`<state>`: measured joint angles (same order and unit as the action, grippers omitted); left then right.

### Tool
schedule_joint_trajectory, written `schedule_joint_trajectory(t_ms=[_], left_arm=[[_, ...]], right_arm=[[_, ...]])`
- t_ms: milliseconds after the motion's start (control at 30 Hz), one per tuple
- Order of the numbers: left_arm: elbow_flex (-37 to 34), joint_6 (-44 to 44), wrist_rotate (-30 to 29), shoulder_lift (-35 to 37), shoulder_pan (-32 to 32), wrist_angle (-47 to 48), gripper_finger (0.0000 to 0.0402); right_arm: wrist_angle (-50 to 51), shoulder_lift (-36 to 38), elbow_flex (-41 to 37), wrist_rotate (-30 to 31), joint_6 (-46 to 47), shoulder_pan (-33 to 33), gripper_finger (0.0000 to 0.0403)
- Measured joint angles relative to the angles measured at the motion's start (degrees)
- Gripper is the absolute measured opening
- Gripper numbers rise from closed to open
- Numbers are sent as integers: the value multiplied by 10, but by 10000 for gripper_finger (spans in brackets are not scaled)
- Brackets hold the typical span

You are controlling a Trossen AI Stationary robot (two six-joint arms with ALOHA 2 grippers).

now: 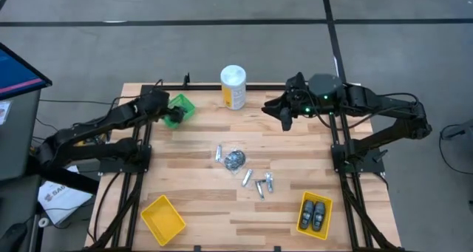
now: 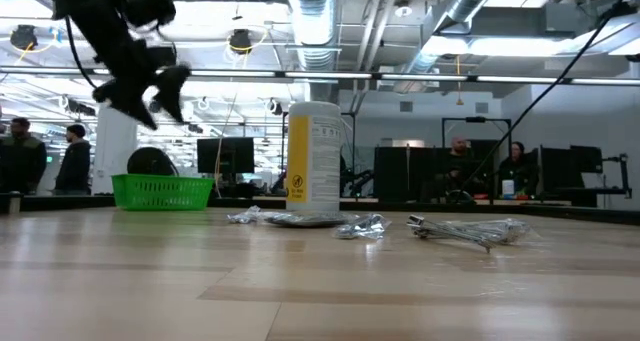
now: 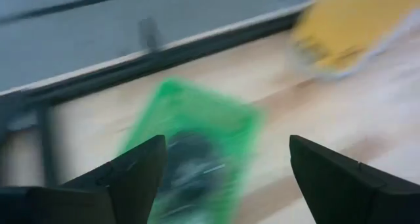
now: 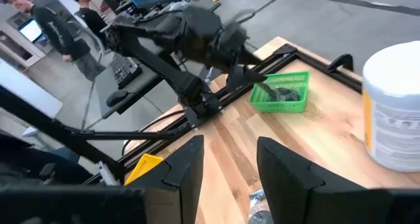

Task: Pick & Place Travel size toiletries
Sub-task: Put the black hairbrush into the green bin

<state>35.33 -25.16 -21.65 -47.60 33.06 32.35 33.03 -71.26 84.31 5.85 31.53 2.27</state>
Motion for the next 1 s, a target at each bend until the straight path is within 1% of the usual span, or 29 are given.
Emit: schedule_joint_trajectory(t_ms=[100,167,233,267,333,367,500,633,767,867,1000], left_arm=[[7,-9,114,19,-15,-84,304],[8,-10,187,23,-40,-150,299],[8,-8,234,22,-77,-200,297],[8,-4,246,19,-99,-218,296],[8,9,249,8,-150,-240,296],[8,13,241,-1,-178,-241,296],[8,5,173,-52,-275,-251,296],[8,4,140,-135,-335,-296,296],[8,-10,126,-224,-339,-360,296],[26,-6,125,-287,-325,-368,296],[62,34,125,-361,-309,-374,296]], right_arm=[[22,0,1,0,0,-12,133],[56,0,1,0,11,-19,134],[90,-4,1,0,33,-27,134],[108,-6,1,0,42,-32,133],[138,-6,0,2,59,-46,133],[146,-8,1,2,66,-54,132],[197,-12,0,4,97,-92,133],[239,-10,-23,39,140,-141,132],[269,-9,-45,82,200,-191,133],[272,-11,-66,95,229,-221,134],[268,-10,-76,119,263,-247,131]])
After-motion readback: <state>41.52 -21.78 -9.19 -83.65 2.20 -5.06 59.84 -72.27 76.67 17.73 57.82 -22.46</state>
